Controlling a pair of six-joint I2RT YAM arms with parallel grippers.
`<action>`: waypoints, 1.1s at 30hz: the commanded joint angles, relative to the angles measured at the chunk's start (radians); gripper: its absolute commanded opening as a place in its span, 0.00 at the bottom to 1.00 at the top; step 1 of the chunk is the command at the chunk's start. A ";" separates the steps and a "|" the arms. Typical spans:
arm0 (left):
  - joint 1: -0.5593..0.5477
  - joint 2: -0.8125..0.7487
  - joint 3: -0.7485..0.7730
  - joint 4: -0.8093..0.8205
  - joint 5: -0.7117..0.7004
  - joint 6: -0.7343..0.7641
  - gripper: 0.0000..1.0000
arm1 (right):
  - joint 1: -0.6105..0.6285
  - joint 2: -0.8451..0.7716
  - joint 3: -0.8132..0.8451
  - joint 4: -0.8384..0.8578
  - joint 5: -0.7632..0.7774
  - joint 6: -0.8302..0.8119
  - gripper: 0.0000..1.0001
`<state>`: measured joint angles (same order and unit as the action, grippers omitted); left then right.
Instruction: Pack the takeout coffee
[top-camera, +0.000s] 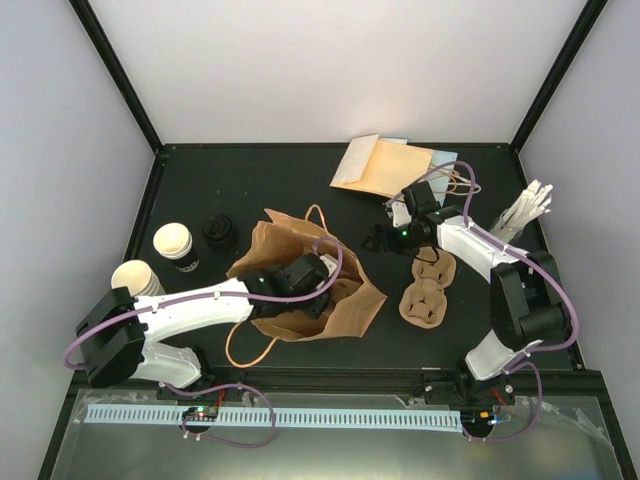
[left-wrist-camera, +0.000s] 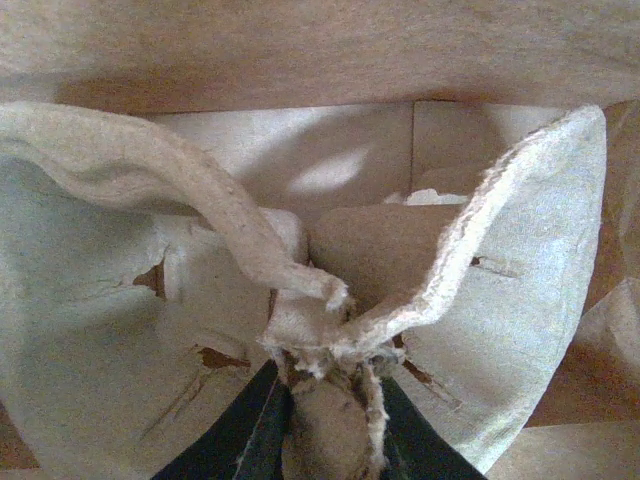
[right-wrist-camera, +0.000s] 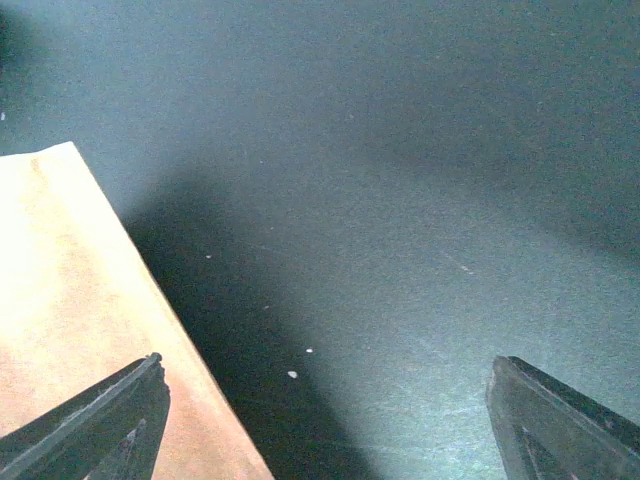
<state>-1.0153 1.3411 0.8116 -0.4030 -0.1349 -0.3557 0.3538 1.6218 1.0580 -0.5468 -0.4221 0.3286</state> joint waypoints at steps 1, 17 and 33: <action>0.003 -0.026 -0.018 0.006 0.022 -0.014 0.17 | 0.010 -0.016 0.005 -0.004 -0.073 -0.035 0.88; 0.003 0.019 -0.010 0.050 0.004 -0.037 0.24 | 0.114 0.063 0.023 0.019 -0.128 -0.030 0.84; 0.007 0.161 0.033 0.119 0.009 -0.029 0.24 | 0.134 0.039 0.010 0.015 -0.156 -0.035 0.82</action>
<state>-1.0142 1.4612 0.8066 -0.3195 -0.1307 -0.3817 0.4770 1.6840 1.0599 -0.5411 -0.5571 0.3061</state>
